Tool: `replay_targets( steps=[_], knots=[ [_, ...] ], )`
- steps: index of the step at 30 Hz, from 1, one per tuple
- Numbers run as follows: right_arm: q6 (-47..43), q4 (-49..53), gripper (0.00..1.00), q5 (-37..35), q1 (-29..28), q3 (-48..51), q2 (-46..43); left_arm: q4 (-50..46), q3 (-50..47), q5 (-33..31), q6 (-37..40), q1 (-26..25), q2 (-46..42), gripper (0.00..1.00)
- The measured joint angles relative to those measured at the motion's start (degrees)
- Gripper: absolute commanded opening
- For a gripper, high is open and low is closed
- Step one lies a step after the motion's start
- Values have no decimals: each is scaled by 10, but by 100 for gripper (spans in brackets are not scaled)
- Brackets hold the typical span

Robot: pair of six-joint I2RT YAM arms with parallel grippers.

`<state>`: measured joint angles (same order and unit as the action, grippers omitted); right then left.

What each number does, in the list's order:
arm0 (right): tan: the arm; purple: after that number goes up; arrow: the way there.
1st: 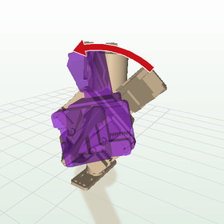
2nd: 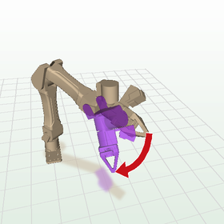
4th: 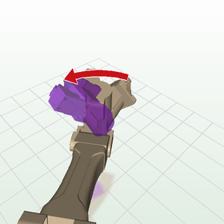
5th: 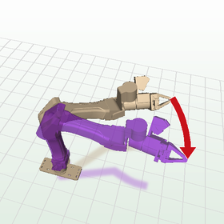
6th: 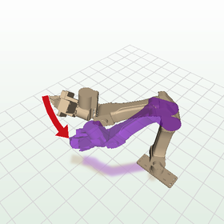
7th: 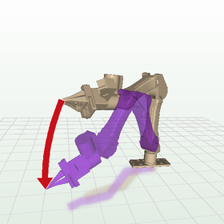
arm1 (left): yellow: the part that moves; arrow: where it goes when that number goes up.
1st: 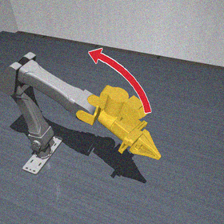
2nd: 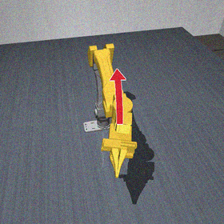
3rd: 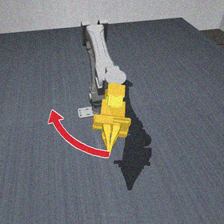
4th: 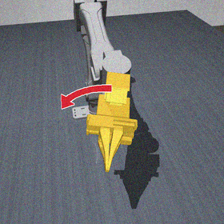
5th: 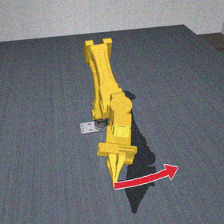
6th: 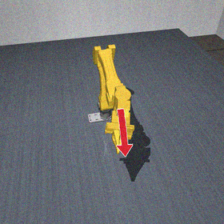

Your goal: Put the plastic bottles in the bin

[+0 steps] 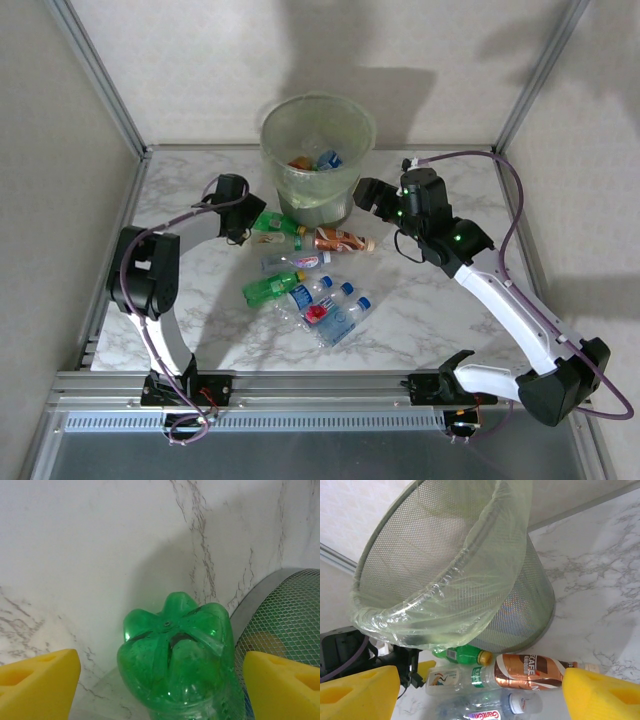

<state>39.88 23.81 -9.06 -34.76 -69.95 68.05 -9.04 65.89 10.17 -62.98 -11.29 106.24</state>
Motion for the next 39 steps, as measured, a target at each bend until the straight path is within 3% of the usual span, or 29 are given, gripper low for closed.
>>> replay_targets(
  steps=[23,39],
  knots=[
    [3,0,84,-4,0,12,-1,7,2,3,4,-6,20,66],
    [4,0,85,-15,0,20,-16,-3,-70,-5,15,-6,-110,62]
  ],
)
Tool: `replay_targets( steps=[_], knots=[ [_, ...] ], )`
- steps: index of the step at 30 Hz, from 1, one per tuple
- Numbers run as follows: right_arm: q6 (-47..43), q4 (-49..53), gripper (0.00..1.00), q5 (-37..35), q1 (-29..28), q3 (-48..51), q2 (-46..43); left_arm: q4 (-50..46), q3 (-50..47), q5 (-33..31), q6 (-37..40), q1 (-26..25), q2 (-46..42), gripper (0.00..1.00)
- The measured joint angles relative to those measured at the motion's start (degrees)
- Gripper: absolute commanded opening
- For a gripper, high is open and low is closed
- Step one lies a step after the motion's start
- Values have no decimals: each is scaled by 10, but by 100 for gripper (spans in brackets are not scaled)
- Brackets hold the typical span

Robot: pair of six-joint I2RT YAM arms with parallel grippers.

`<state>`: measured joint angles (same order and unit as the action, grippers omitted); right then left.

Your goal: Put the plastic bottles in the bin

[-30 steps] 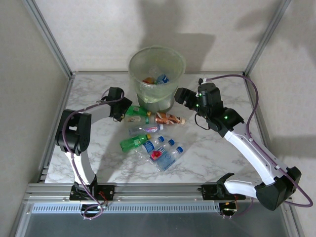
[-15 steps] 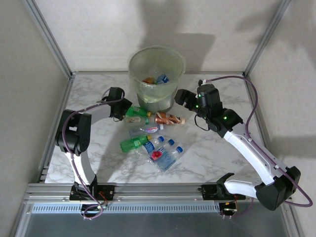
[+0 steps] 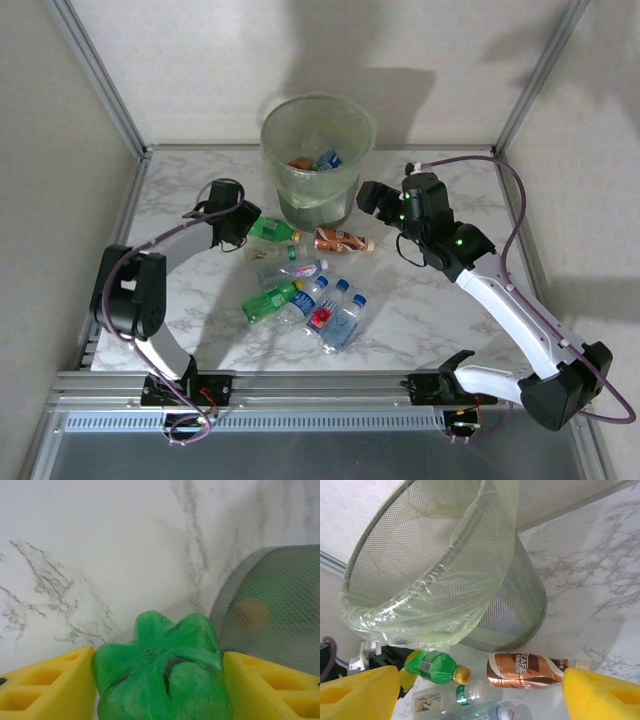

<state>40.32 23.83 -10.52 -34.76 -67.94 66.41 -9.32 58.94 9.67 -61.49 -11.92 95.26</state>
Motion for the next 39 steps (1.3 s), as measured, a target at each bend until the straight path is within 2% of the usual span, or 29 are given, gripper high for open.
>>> replay_targets(
  steps=[5,11,19,27,39],
  knots=[
    [0,0,84,0,0,2,-7,-3,-2,5,2,0,-52,61],
    [-1,1,84,6,0,9,-22,-58,-2,0,38,0,-132,61],
    [-21,-46,86,96,-2,32,-35,-94,7,30,106,0,-246,59],
    [-45,-98,87,196,-27,30,-35,-75,81,92,127,0,-261,59],
    [-59,-140,87,273,-92,-14,20,3,85,181,94,-24,-257,58]
  ],
)
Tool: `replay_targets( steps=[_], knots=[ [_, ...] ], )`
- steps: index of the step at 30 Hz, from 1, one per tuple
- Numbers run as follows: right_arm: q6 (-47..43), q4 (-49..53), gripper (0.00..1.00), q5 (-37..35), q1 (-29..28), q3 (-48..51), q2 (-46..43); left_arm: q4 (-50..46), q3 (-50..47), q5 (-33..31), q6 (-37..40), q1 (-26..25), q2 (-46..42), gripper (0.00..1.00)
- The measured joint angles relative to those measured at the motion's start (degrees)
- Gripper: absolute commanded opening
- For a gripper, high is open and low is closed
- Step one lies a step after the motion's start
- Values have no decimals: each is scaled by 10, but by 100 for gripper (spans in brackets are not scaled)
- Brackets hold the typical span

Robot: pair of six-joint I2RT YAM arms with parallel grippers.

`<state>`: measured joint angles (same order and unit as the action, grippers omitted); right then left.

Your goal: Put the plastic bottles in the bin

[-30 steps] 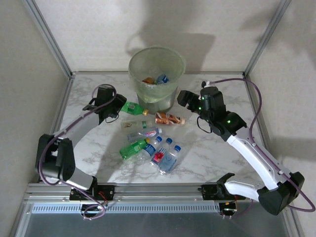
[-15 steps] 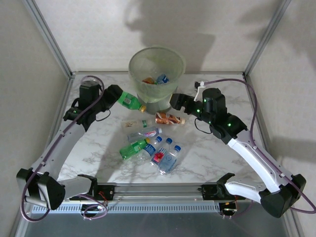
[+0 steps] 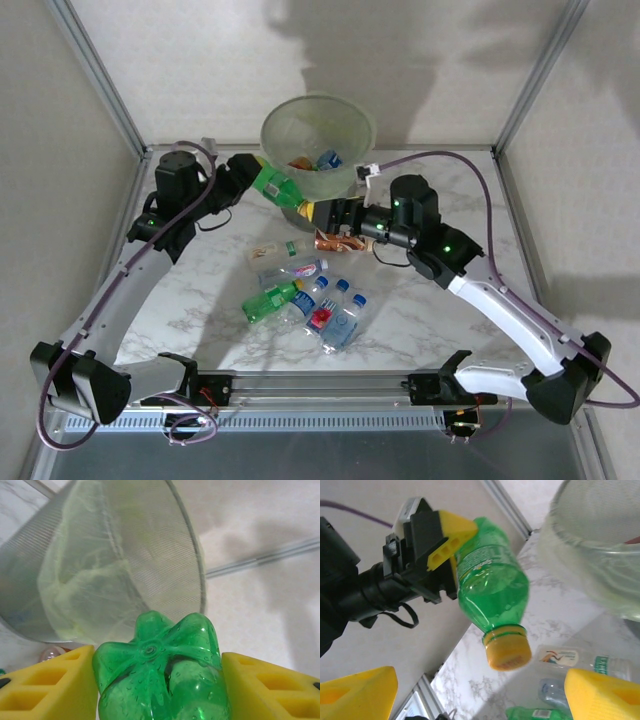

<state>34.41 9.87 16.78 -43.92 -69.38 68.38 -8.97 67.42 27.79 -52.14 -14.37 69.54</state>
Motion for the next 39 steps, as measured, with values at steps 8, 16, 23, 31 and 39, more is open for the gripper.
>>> replay_targets(
  steps=[8,16,23,31,39],
  knots=[
    [-8,-2,84,-2,-13,-12,29,38,0,31,-24,-2,0,57],
    [-9,-12,63,-2,-14,-12,35,66,-9,55,-39,-2,0,58],
    [-10,-17,49,-2,-14,-14,48,75,-19,63,-41,-2,0,58],
    [-12,-20,34,-2,-14,-19,54,78,-21,67,-43,-5,1,66],
    [-13,-15,33,-26,-14,-26,53,76,-24,41,-33,-6,-2,100]
  ],
)
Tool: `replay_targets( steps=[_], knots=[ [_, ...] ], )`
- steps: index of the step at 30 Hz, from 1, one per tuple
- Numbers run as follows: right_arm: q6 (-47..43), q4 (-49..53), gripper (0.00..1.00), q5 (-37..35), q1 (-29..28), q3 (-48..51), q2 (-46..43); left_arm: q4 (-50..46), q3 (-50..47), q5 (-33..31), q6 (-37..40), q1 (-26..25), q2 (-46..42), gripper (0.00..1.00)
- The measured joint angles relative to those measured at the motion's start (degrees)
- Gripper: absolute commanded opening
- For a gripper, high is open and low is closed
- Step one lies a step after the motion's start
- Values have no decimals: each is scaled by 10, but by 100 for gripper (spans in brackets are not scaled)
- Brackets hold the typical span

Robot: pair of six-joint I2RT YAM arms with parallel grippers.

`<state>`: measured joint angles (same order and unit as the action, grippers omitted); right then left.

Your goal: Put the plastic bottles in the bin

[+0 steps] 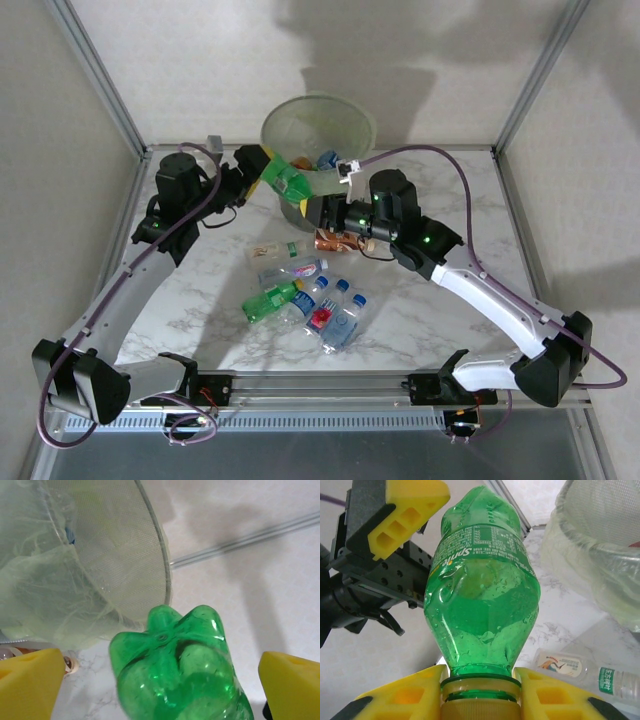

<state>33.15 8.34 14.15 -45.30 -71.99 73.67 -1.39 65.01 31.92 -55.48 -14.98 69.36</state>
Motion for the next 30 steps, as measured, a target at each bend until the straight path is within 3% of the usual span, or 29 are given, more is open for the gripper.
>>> replay_targets(
  steps=[6,17,27,30],
  knots=[
    [-11,30,36,-47,0,-66,11,-28,2,-50,34,0,-21,100],
    [-24,90,34,-170,14,-235,127,-102,4,-142,91,-2,-63,100],
    [-23,140,39,-203,61,-335,228,-134,-37,-188,101,-2,-86,100],
    [-20,153,45,-204,75,-361,254,-141,-62,-199,98,-2,-95,100]
  ],
)
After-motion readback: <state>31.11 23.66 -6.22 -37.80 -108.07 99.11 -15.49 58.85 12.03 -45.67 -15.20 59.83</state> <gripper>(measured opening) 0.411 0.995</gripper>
